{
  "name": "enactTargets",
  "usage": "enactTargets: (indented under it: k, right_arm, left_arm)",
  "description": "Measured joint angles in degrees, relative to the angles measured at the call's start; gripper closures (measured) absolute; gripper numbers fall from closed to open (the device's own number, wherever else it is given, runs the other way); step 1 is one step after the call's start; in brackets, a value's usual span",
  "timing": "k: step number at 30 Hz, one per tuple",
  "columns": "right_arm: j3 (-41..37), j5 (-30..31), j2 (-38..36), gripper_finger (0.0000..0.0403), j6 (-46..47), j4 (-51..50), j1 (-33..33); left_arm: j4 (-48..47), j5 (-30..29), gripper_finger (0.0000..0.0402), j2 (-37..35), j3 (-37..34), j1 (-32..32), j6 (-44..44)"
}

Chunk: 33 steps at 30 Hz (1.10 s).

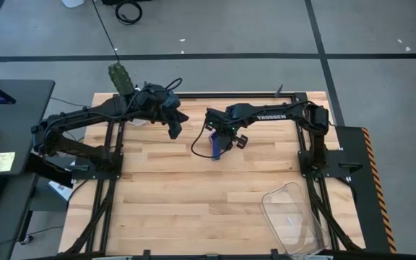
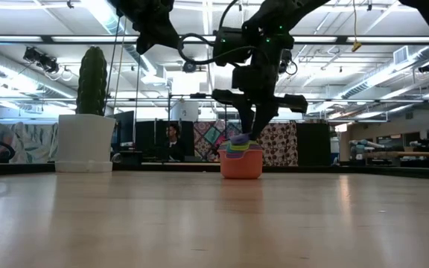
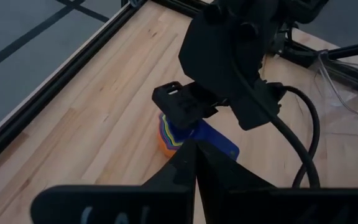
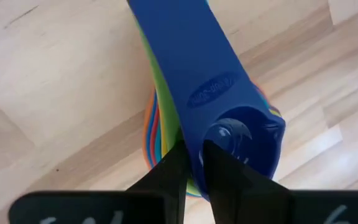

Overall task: Nest measuring cups in basket
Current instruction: Stack the violet measuring cup on top of the green measuring cup

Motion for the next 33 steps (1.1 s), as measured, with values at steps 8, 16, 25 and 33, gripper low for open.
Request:
enactTargets:
  k: [8,16,25,33]
  right_arm:
    - [0.0,-0.5,-3.0,0.0356,3.8,-0.2,0.1]
    - [0.0,-6.5,-5.8,0.0358,8.4,-1.6,0.1]
    - [0.0,-5.6,-5.8,0.0365,11.1,-2.7,0.1]
    - [0.0,-11.4,-5.8,0.0395,25.1,-8.4,0.6]
  left_arm:
    - [-0.1,0.0,0.0386,0.0,0.0,0.0,0.0]
    - [-0.4,0.0,0.0386,0.0,0.0,0.0,-0.1]
    - [-2.4,-2.6,0.0386,0.7,0.0,0.0,-0.2]
    - [0.0,-2.4,0.0390,10.0,0.0,1.6,3.6]
